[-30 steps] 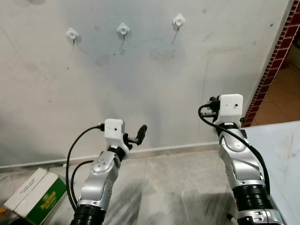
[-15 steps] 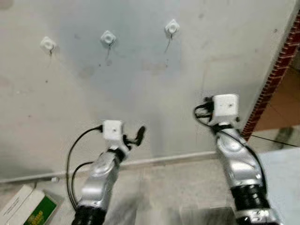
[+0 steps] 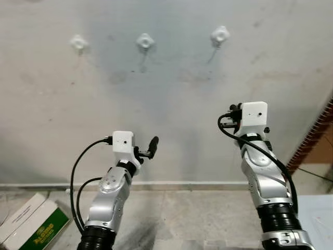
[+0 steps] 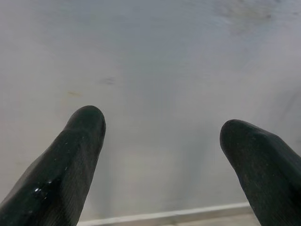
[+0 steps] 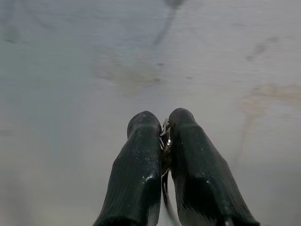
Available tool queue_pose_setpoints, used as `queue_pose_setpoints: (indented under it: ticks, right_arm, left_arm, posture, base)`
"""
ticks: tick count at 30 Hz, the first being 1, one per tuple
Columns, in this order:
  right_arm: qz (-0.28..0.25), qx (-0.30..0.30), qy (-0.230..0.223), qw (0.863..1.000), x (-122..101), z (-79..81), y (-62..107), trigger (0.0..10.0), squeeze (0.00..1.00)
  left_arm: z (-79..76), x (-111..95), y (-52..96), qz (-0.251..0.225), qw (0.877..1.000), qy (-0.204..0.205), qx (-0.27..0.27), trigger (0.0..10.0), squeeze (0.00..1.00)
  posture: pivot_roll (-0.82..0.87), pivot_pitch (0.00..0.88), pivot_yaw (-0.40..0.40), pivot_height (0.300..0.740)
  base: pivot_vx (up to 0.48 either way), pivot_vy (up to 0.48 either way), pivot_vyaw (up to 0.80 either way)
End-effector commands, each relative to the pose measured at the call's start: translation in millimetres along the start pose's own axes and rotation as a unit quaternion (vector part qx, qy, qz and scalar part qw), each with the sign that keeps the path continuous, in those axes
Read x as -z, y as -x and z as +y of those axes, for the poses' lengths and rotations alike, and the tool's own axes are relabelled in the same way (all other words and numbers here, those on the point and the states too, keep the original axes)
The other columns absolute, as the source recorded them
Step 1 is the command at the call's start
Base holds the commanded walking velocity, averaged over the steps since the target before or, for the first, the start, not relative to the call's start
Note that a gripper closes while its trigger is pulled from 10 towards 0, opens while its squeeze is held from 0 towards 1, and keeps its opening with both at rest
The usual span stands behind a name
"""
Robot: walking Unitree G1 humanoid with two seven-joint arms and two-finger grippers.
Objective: Hang keys on a hook
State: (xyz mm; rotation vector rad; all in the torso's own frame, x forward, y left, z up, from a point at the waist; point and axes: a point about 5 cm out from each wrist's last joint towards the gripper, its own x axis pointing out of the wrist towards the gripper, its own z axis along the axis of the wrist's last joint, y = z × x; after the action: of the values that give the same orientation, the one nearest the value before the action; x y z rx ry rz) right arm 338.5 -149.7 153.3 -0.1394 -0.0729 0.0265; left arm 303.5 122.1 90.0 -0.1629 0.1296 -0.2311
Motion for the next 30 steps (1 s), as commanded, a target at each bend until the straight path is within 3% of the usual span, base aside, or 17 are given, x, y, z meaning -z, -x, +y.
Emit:
queue_pose_setpoints:
  ticks: [1,12,30]
  right_arm:
    - [-0.005,0.008,0.002,1.0,-2.3,-5.9,-1.0,10.0,0.0]
    - [-0.005,0.01,0.002,1.0,-2.2,-6.4,-1.2,10.0,0.0]
    - [-0.024,0.017,-0.006,1.0,-7.5,-8.1,-0.3,10.0,0.0]
  left_arm:
    - [-3.0,-0.2,-0.5,-0.001,1.0,-0.002,0.002,10.0,0.0]
    - [-3.2,1.6,0.2,0.002,1.0,0.0,0.003,10.0,0.0]
    - [-1.6,2.8,0.7,0.001,1.0,0.023,-0.004,10.0,0.0]
  posture:
    - [-0.06,0.0,0.081,0.74]
    - [-0.06,0.0,0.081,0.74]
    - [-0.06,0.0,0.086,0.74]
  base:
    - [0.0,-0.36,0.43]
    - [0.0,-0.347,0.34]
    - [0.0,0.0,0.02]
